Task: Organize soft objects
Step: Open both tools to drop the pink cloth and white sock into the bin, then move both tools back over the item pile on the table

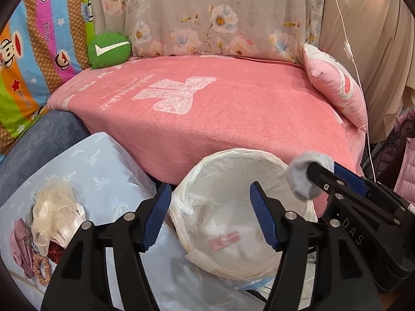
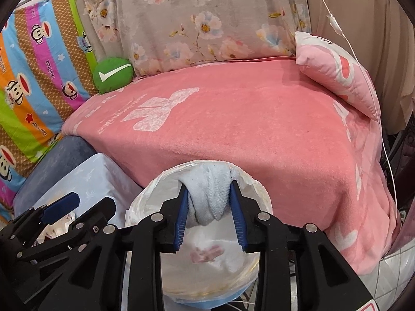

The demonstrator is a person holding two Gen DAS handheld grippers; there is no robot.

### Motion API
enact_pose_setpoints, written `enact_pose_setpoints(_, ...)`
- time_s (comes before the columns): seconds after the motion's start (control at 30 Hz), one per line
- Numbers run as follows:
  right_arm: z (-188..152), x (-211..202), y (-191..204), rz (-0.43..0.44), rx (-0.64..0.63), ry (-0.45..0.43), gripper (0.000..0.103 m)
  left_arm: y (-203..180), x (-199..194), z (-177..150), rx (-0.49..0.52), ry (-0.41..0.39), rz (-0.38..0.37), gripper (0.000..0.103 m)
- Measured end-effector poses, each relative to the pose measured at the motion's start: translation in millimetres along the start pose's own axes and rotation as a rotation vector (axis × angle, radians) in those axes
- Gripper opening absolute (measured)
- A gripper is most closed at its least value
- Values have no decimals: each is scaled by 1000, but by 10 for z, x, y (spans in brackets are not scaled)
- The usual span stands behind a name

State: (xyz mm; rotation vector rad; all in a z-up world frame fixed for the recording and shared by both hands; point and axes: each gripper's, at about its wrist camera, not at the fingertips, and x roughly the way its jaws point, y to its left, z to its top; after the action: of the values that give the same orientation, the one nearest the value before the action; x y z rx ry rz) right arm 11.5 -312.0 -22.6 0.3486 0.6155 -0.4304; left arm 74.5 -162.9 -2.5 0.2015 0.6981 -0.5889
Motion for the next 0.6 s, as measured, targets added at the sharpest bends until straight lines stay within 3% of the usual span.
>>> enact_pose_setpoints(0.6, -79, -161, 404, 39, -81, 3, 41, 400, -183, -119, -98, 5, 52, 61)
